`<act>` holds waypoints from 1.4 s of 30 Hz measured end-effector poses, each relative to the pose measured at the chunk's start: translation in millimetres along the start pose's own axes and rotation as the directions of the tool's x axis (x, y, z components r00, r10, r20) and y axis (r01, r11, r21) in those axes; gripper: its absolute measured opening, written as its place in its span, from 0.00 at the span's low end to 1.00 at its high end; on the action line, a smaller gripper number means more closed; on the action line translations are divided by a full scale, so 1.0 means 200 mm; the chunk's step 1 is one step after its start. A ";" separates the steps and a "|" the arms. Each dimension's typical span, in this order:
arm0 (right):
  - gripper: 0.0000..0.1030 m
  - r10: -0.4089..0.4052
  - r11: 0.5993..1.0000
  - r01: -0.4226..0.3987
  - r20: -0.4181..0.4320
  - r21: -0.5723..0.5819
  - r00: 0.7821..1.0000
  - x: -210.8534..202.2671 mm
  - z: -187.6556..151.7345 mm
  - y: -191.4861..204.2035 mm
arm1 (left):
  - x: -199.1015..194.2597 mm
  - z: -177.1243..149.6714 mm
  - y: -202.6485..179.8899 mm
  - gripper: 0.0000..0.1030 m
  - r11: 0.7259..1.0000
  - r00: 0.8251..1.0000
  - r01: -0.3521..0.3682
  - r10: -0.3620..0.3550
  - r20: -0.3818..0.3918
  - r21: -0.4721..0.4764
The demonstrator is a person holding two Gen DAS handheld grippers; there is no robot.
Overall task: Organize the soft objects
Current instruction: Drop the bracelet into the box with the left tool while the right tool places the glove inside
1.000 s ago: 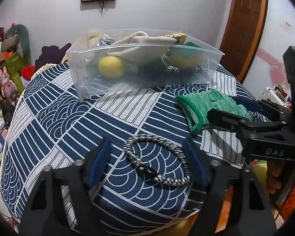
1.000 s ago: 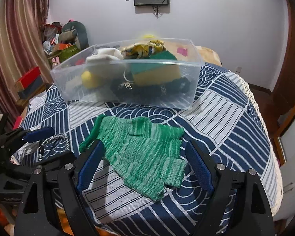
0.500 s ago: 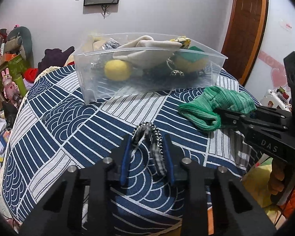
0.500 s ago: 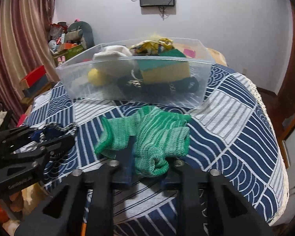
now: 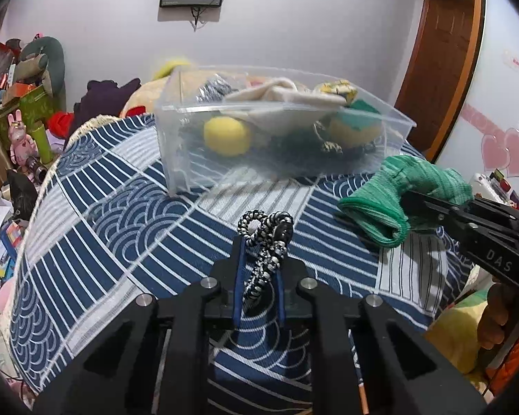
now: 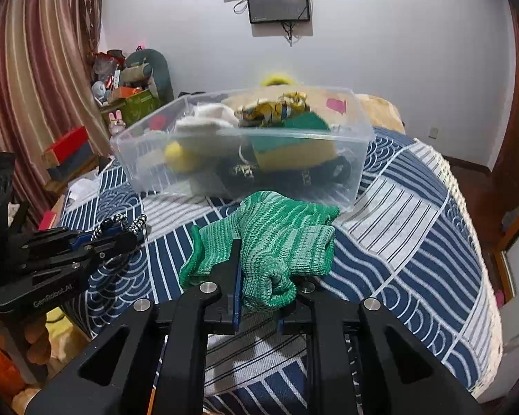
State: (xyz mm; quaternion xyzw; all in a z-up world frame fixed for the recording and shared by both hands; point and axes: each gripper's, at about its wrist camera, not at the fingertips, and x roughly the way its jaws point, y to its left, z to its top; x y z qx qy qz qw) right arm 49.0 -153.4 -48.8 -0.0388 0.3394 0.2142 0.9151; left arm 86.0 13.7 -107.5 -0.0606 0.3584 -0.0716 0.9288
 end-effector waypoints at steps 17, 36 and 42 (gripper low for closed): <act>0.12 -0.021 1.000 0.021 0.159 -0.003 0.987 -0.13 0.24 -0.02 | -0.19 0.29 0.03 0.14 0.999 0.982 -0.041 0.038 0.183 0.010; 0.12 -0.033 0.999 0.032 0.137 0.005 0.990 0.11 0.41 -0.02 | 0.04 0.51 0.09 0.14 0.999 0.985 -0.044 0.043 0.167 0.000; 0.12 -0.043 0.999 0.044 0.077 -0.003 0.996 0.21 0.36 -0.01 | 0.14 0.51 0.09 0.14 0.998 0.989 -0.061 0.058 0.136 0.022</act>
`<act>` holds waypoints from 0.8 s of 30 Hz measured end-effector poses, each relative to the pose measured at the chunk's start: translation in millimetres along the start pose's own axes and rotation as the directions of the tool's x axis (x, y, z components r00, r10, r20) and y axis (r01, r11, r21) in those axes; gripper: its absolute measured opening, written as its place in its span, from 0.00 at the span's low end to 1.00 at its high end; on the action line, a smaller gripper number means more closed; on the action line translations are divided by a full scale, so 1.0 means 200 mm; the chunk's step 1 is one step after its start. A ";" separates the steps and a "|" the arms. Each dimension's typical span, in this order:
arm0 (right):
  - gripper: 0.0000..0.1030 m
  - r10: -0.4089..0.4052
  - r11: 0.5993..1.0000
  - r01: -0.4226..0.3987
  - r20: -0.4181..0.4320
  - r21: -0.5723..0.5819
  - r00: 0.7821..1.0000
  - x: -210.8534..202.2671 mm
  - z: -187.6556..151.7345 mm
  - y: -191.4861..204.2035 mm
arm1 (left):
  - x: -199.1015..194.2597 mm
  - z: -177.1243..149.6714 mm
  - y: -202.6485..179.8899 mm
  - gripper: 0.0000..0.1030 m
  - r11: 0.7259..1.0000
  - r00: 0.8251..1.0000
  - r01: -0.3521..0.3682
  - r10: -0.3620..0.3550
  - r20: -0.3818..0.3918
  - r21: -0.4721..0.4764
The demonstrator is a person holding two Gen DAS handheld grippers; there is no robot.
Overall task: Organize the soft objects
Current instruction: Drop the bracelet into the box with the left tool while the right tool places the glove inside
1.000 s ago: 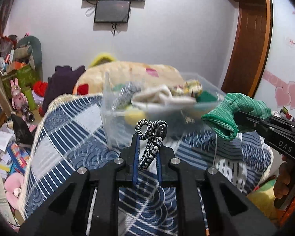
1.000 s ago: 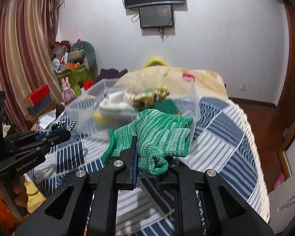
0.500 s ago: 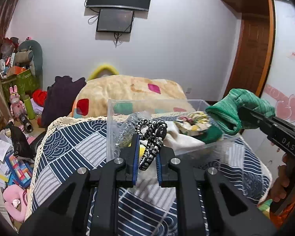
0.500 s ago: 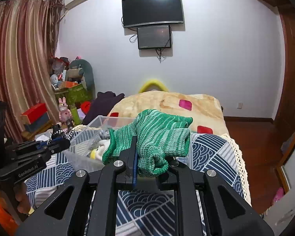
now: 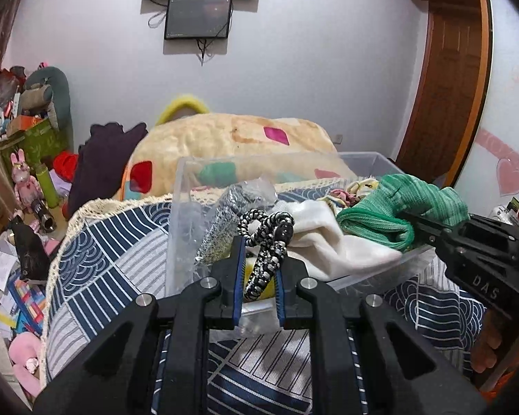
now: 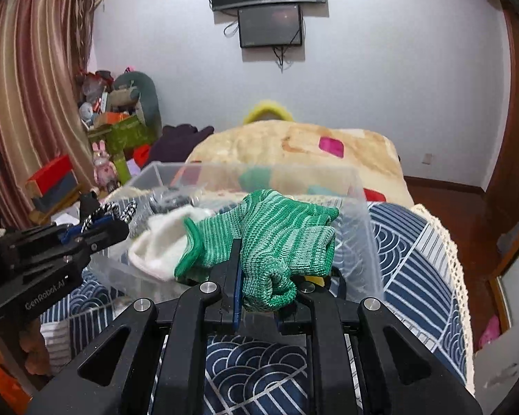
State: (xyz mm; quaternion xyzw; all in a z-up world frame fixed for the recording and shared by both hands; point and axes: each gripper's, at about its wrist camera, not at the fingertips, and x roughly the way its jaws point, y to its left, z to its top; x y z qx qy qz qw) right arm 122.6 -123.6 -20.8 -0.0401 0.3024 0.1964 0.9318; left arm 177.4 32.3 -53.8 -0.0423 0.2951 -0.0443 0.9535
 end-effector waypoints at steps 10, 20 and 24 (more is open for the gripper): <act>0.27 -0.053 0.998 0.053 -0.008 -0.037 0.999 -0.02 0.00 -0.01 | 0.05 0.00 -0.02 0.38 1.000 1.000 -0.008 0.008 -0.012 0.022; 0.53 -0.053 0.998 0.054 0.036 -0.034 0.998 -0.14 -0.01 -0.02 | -0.06 -0.01 -0.03 0.44 0.999 1.000 0.006 -0.007 0.011 0.036; 0.54 -0.050 0.998 0.053 0.070 -0.037 0.996 -0.21 0.01 -0.01 | -0.15 -0.01 -0.05 0.48 0.999 0.999 0.009 -0.011 0.045 0.046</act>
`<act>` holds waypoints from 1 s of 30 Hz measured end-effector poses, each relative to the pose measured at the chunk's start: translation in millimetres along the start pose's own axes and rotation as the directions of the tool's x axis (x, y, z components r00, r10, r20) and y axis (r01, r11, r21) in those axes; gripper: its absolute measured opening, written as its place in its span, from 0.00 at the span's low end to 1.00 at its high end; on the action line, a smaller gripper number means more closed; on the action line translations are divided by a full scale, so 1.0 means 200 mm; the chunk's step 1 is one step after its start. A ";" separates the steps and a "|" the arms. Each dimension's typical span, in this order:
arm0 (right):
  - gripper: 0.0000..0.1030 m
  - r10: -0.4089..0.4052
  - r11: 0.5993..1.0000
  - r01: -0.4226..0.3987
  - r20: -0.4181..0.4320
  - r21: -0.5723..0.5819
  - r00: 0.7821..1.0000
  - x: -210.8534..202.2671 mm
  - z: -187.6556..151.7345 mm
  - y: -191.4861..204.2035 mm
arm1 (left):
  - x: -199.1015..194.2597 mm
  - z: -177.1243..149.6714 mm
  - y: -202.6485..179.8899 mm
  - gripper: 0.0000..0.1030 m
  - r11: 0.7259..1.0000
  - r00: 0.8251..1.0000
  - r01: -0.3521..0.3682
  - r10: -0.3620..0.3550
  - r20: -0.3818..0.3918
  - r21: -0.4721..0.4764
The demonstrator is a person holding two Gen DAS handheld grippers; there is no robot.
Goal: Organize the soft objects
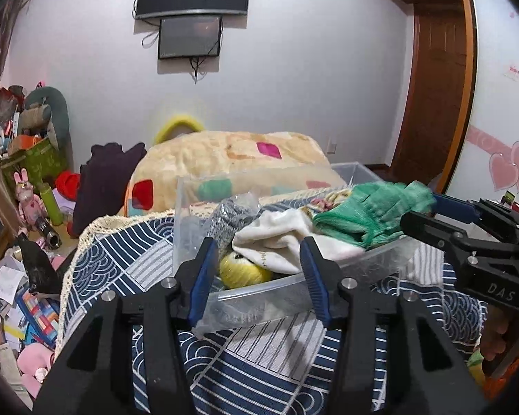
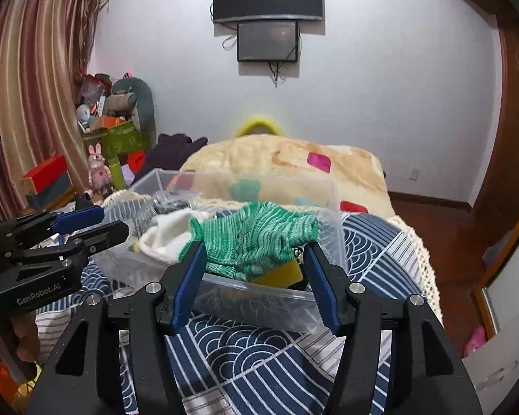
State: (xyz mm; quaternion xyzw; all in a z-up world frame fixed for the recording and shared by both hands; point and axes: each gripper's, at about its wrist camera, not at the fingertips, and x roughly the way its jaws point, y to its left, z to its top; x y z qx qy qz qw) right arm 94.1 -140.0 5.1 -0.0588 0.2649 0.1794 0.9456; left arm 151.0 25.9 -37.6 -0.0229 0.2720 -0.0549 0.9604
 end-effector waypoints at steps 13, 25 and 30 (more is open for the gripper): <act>0.80 0.004 1.000 -0.002 0.197 -0.010 0.980 -0.32 0.09 0.04 | -0.39 0.08 -0.07 0.75 1.000 0.985 0.000 -0.001 0.172 0.004; 1.00 0.005 1.000 0.000 0.314 -0.017 0.949 -0.48 0.08 0.09 | -0.64 0.07 -0.09 0.97 1.000 0.956 -0.015 0.022 0.293 -0.024; 1.00 0.003 1.000 0.003 0.307 -0.019 0.952 -0.46 0.07 0.11 | -0.69 0.06 -0.11 0.99 1.000 0.949 -0.026 0.023 0.315 0.005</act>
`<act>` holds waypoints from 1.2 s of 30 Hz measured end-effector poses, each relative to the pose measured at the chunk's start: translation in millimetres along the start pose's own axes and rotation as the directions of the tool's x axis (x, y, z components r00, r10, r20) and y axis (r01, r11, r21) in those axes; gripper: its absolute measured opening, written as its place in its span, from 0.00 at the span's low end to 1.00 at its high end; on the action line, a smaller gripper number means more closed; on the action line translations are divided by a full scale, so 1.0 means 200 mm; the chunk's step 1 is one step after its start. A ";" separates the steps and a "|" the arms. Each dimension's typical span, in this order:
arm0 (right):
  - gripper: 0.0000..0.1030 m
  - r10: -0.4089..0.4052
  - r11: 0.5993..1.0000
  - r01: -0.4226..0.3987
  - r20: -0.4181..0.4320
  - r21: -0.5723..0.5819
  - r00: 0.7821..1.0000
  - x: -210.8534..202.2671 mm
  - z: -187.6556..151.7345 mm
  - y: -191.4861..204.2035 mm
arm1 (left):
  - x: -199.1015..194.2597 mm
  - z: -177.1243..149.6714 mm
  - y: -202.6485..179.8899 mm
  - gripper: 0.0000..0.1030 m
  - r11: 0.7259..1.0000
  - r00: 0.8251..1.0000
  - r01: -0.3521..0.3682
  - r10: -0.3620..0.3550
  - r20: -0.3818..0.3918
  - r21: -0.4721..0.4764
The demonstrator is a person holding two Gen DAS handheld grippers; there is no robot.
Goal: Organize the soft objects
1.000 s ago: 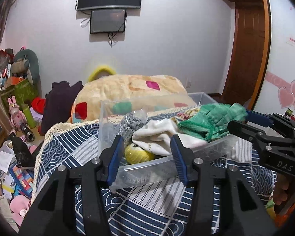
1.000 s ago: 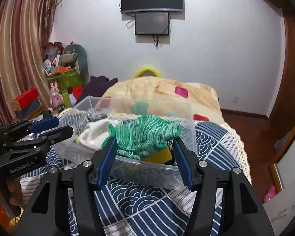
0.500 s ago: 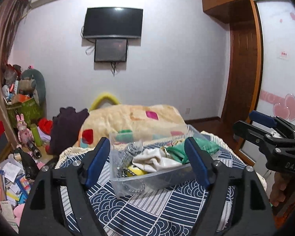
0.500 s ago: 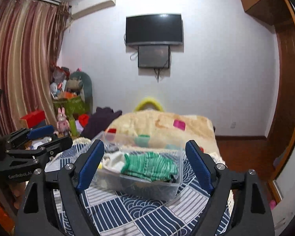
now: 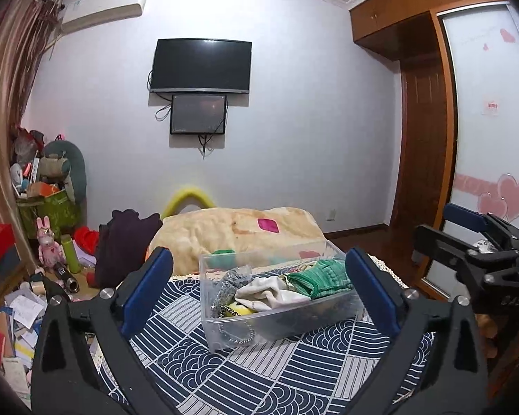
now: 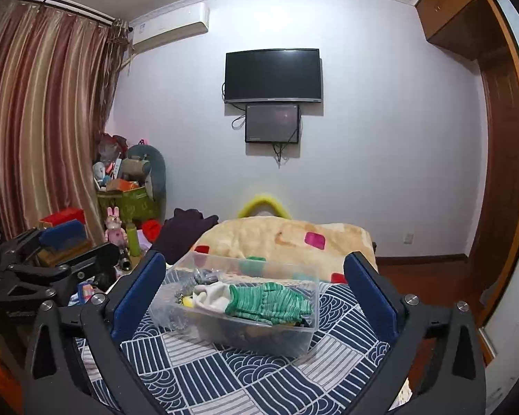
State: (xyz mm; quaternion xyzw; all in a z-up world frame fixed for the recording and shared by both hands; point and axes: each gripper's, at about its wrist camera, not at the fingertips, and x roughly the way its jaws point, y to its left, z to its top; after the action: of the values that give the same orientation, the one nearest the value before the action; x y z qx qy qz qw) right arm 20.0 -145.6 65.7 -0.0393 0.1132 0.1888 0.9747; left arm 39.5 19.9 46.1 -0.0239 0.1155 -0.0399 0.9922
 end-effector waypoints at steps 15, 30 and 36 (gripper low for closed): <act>1.00 0.003 1.000 -0.003 -0.007 0.019 1.000 -0.03 -0.02 -0.01 | -0.03 -0.02 -0.01 1.00 1.000 1.000 0.010 -0.010 0.004 0.001; 1.00 0.008 1.000 -0.008 -0.005 0.022 1.000 -0.05 -0.02 0.00 | -0.04 -0.04 -0.04 1.00 1.000 1.000 0.005 -0.005 0.016 0.026; 1.00 0.008 1.000 -0.008 -0.007 0.023 1.000 -0.05 -0.03 0.00 | -0.04 -0.04 -0.04 1.00 1.000 1.000 0.003 -0.004 0.011 0.026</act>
State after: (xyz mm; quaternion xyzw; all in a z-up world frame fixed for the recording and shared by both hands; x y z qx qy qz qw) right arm 9.6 -150.6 63.1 -0.0284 0.1188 0.1913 0.9739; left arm 29.6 11.7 40.5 -0.0116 0.1095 -0.0429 0.9930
